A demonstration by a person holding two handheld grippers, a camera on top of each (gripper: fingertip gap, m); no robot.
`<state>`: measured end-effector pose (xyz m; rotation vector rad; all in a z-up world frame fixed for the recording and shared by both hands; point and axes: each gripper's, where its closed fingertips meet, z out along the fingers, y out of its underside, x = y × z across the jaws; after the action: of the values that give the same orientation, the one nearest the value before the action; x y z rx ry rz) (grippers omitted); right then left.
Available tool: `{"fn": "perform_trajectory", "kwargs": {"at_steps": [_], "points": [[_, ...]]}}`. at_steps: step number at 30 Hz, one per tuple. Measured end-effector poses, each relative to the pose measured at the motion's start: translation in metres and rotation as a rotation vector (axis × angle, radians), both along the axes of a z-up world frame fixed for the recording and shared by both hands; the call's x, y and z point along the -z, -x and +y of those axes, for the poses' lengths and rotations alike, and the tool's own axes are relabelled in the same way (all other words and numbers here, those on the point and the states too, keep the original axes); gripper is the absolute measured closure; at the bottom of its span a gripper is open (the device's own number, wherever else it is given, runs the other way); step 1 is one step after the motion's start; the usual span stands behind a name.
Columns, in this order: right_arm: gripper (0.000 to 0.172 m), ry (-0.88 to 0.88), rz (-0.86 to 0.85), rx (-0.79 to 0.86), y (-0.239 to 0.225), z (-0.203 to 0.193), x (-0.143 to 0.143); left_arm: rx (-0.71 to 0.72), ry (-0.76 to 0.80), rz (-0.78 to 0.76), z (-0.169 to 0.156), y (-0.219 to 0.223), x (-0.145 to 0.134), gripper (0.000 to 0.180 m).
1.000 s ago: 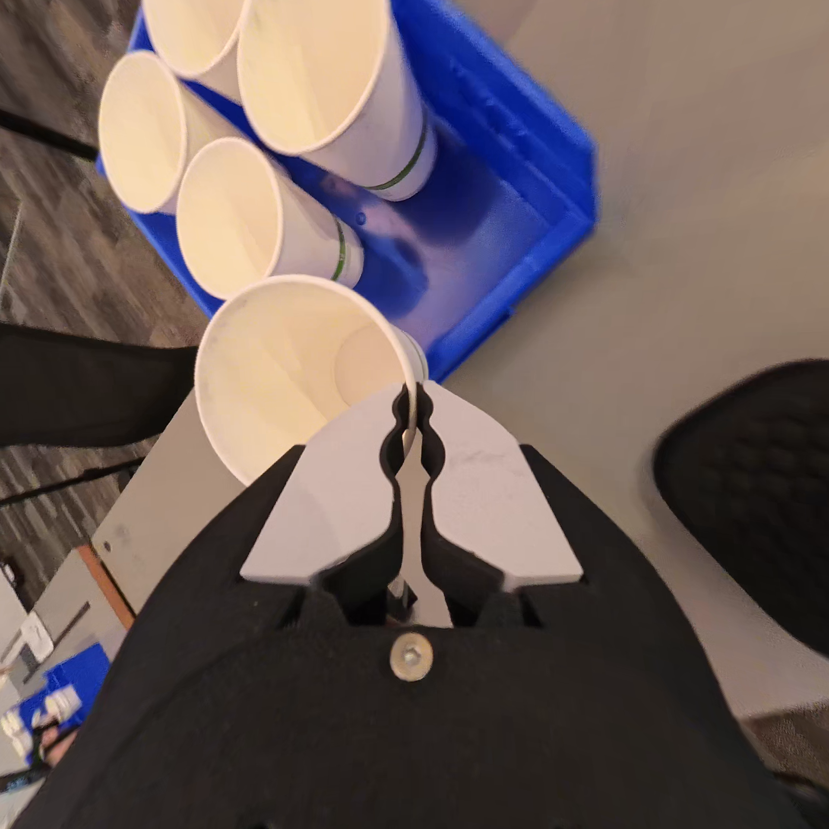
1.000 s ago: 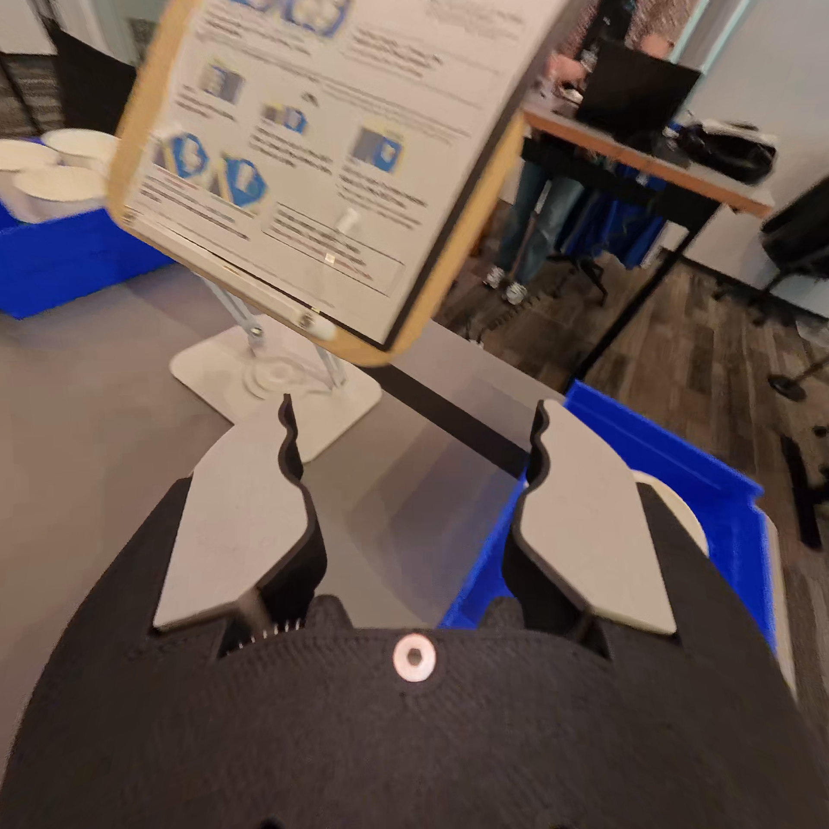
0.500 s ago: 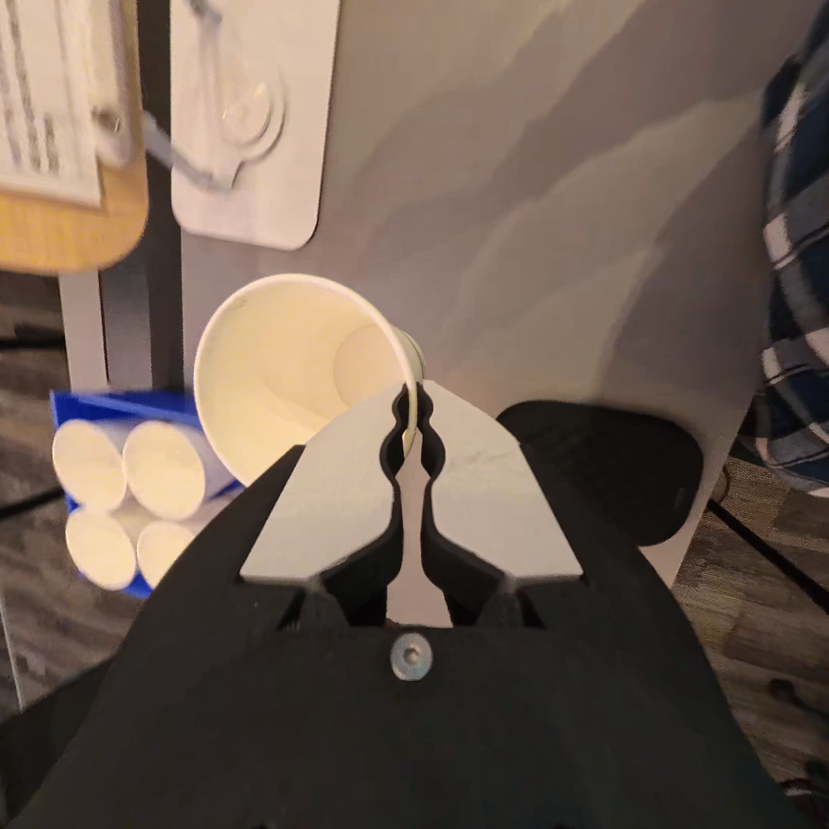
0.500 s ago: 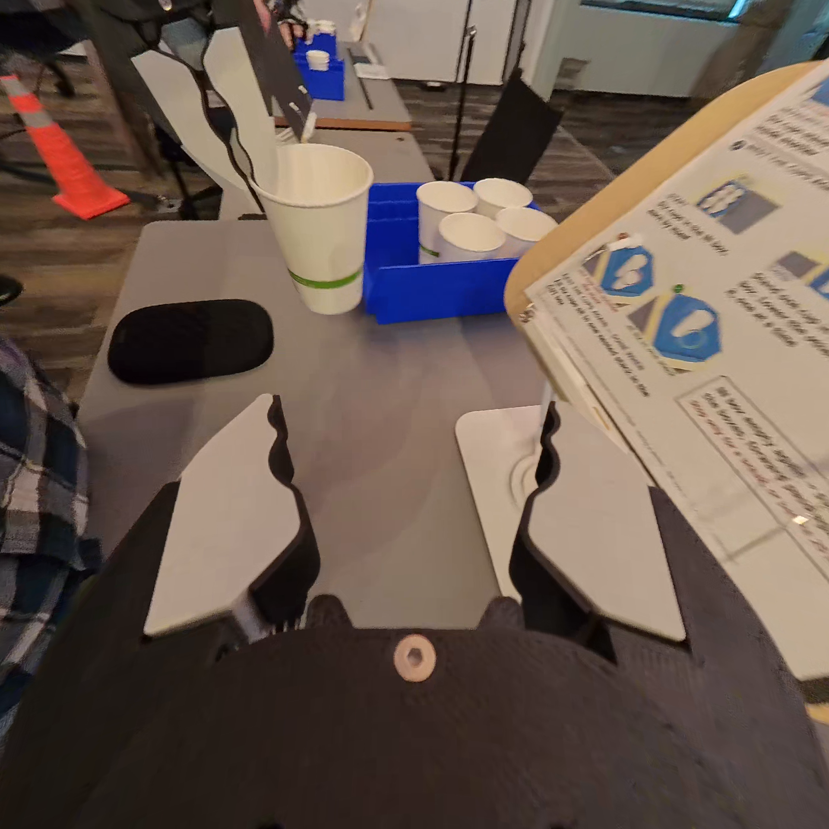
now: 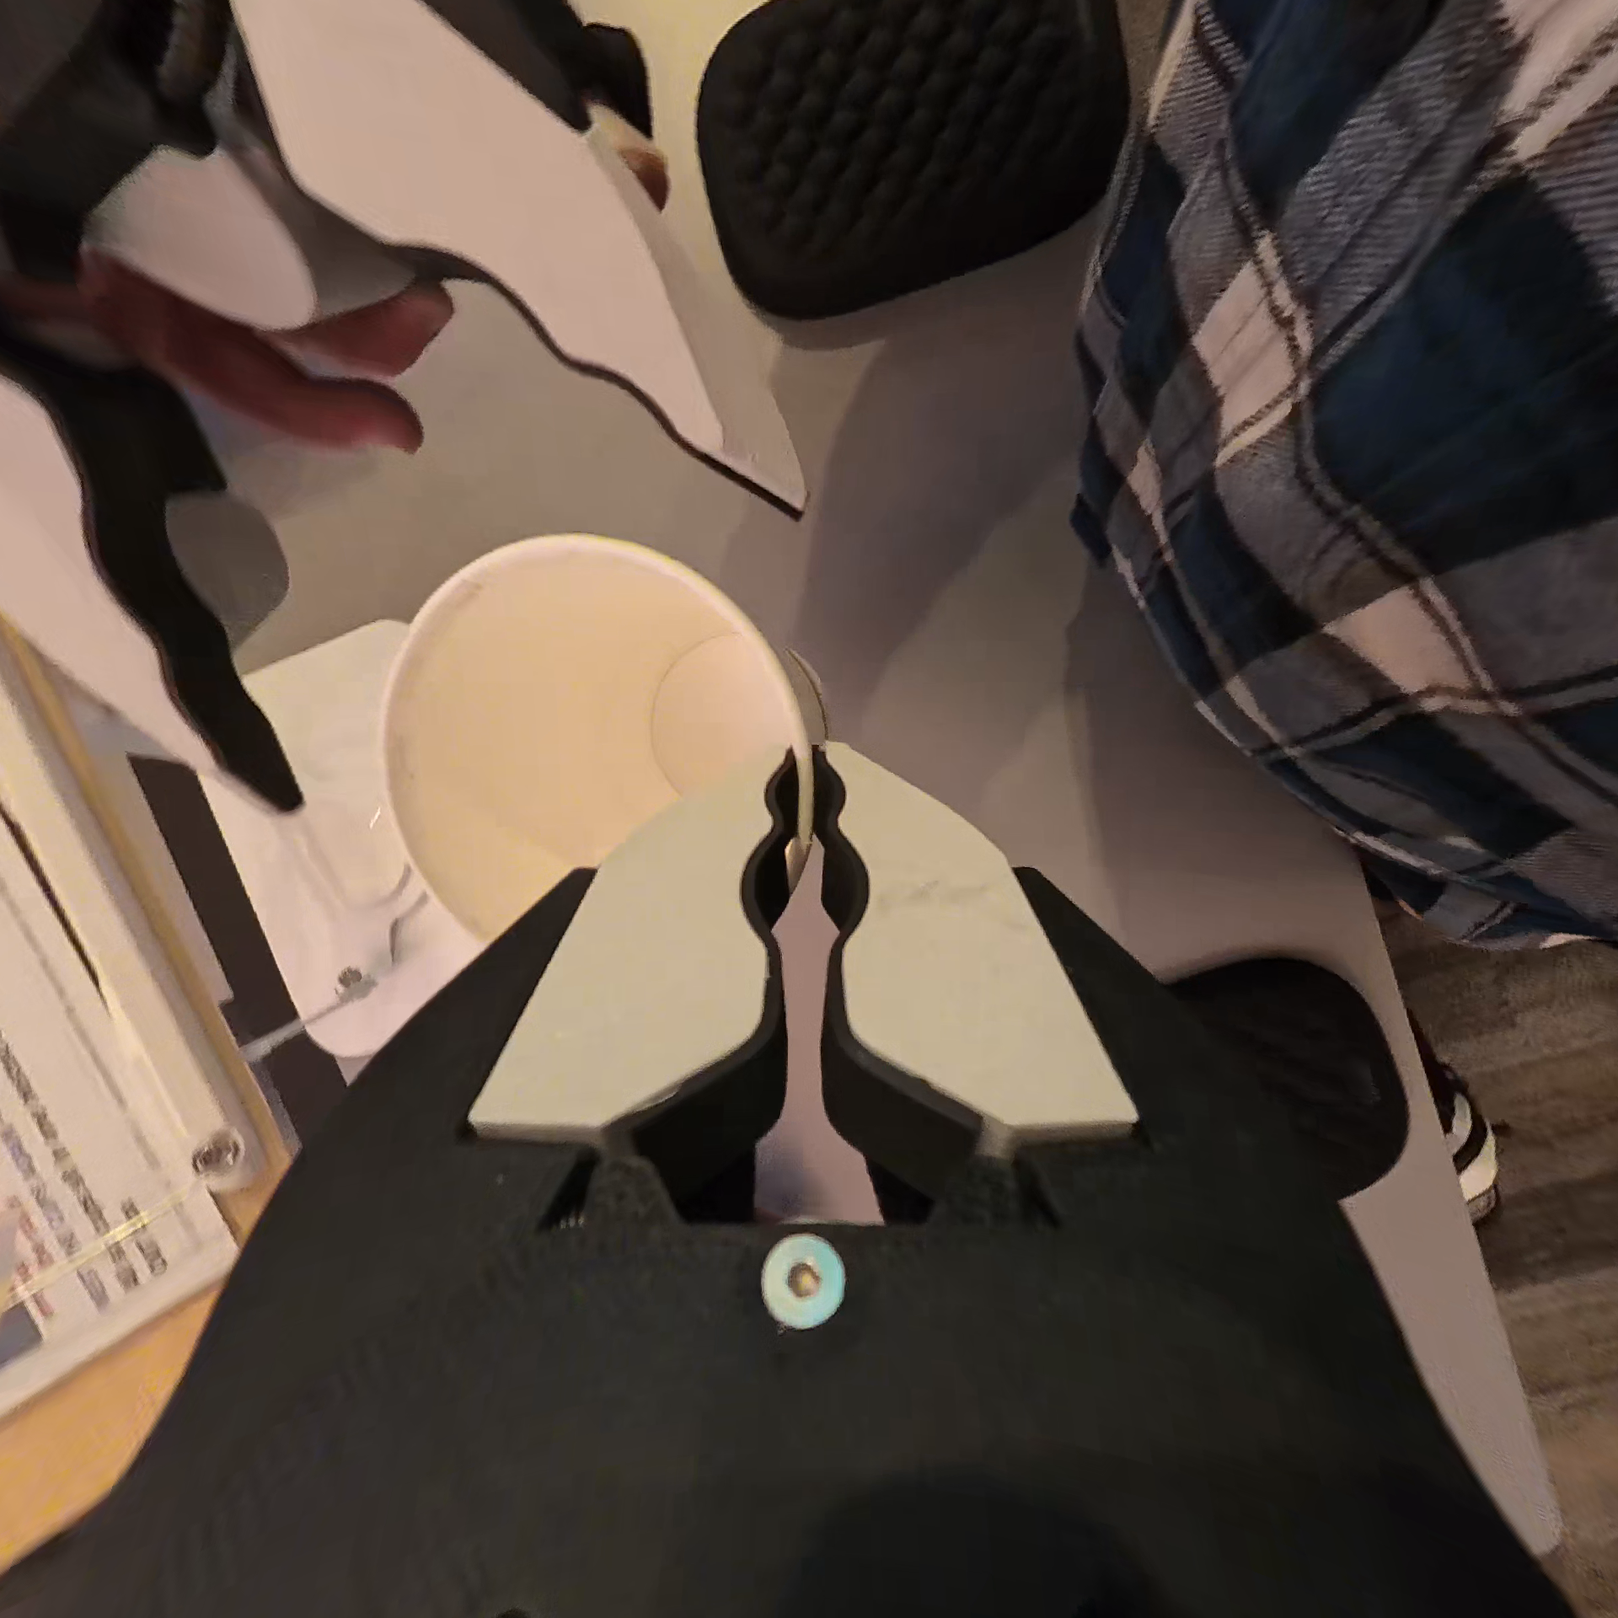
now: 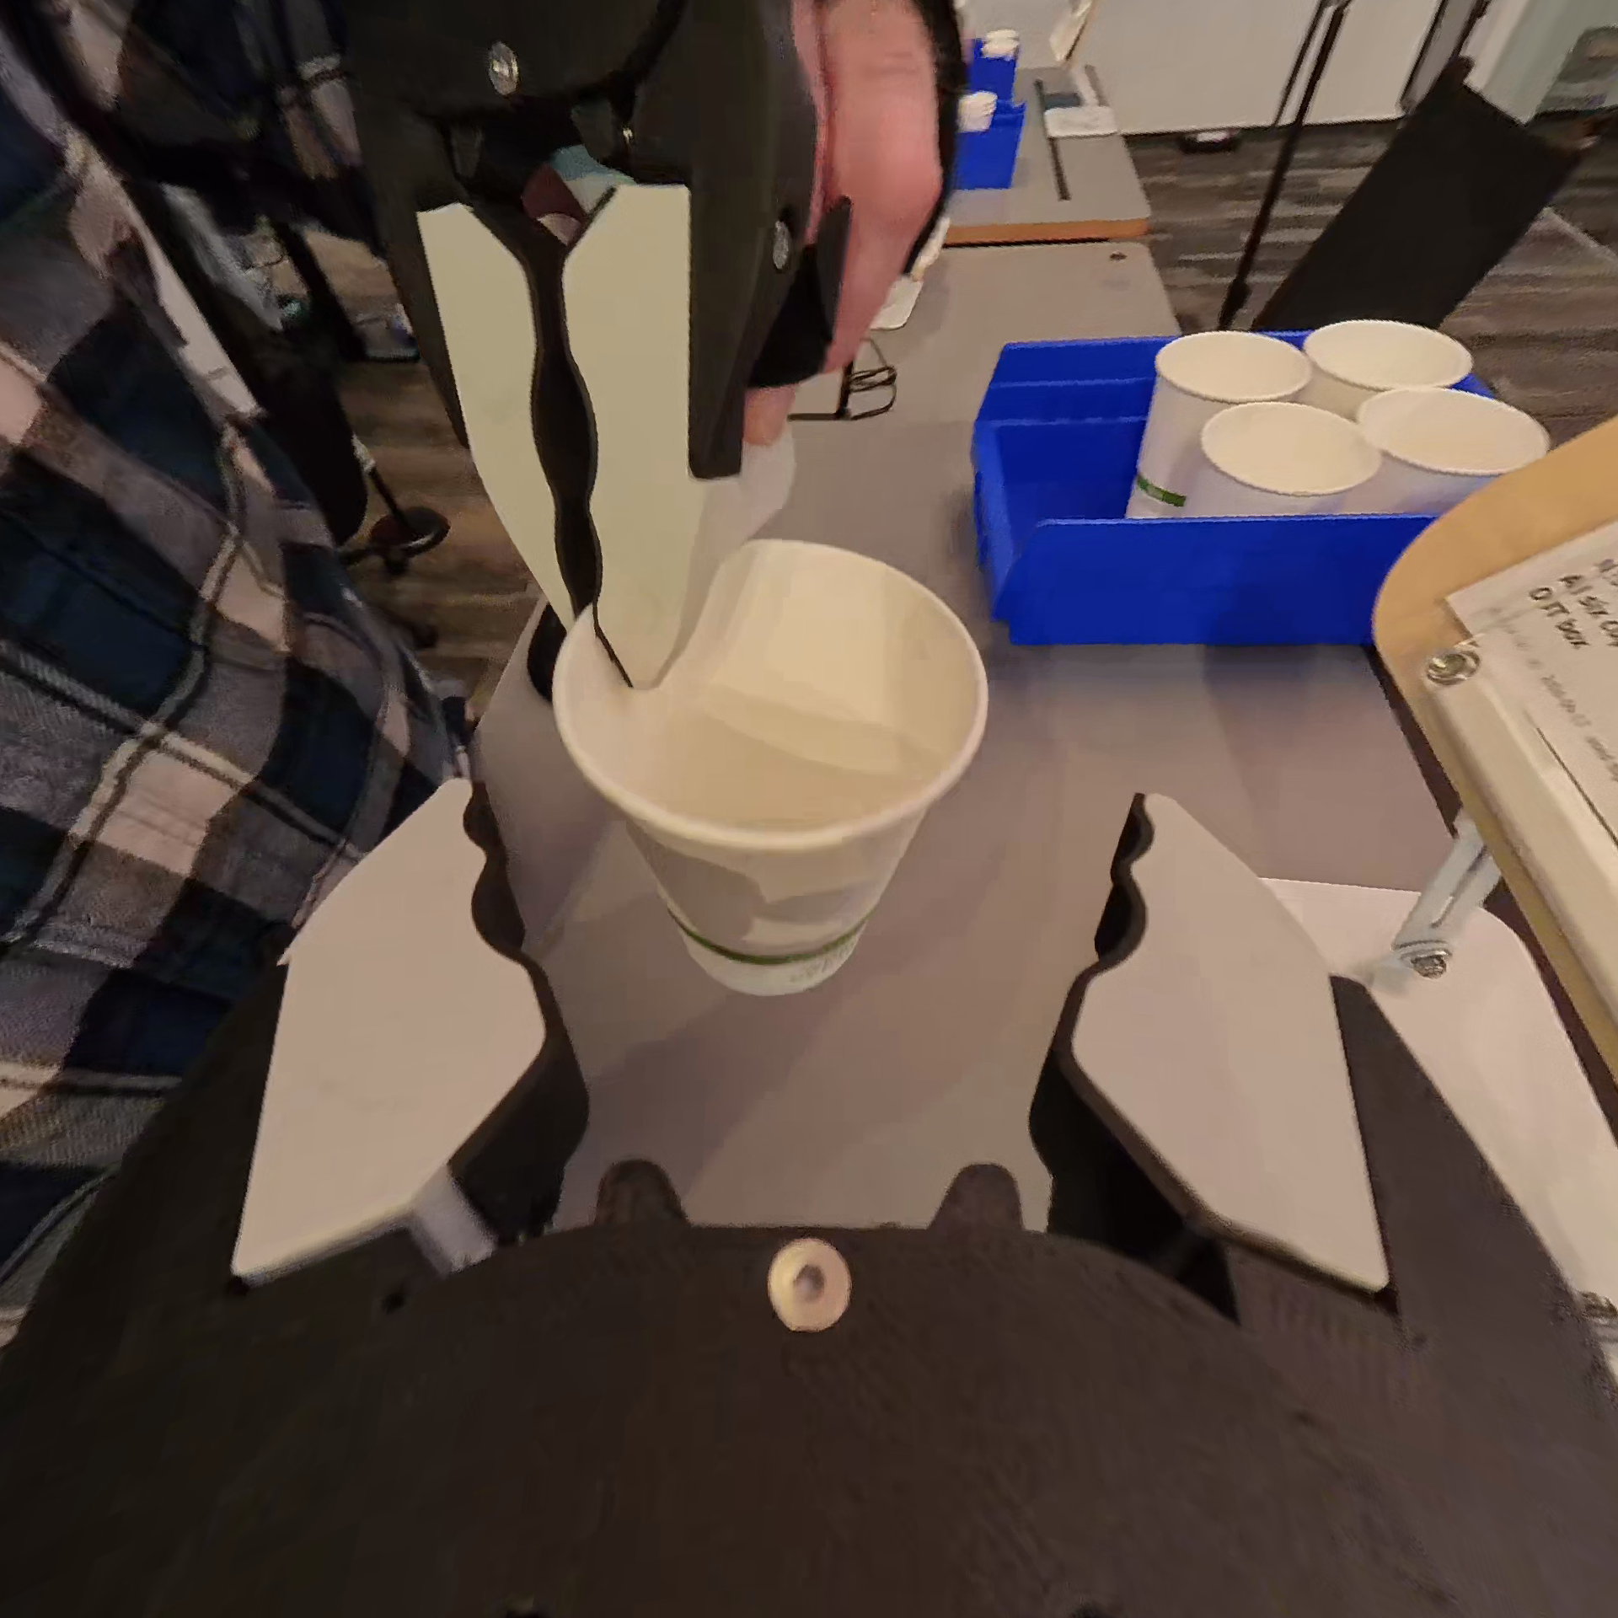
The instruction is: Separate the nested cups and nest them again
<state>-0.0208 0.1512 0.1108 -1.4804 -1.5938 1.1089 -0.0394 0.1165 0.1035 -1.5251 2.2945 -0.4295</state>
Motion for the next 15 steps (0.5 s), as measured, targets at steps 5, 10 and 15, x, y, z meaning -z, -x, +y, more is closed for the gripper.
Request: {"fn": "perform_trajectory", "kwargs": {"at_steps": [5,10,15], "points": [[0.041,0.005,-0.111,-0.093,-0.003,-0.014,0.012,0.105,0.011,0.036,-0.01,-0.019,0.006,0.178],[0.041,0.013,-0.196,-0.168,-0.006,-0.026,0.029,0.145,0.025,0.036,-0.014,-0.028,0.008,0.178],[0.053,0.045,-0.14,-0.208,-0.005,-0.032,0.025,0.148,0.048,0.02,-0.016,-0.03,0.007,0.178]]}}
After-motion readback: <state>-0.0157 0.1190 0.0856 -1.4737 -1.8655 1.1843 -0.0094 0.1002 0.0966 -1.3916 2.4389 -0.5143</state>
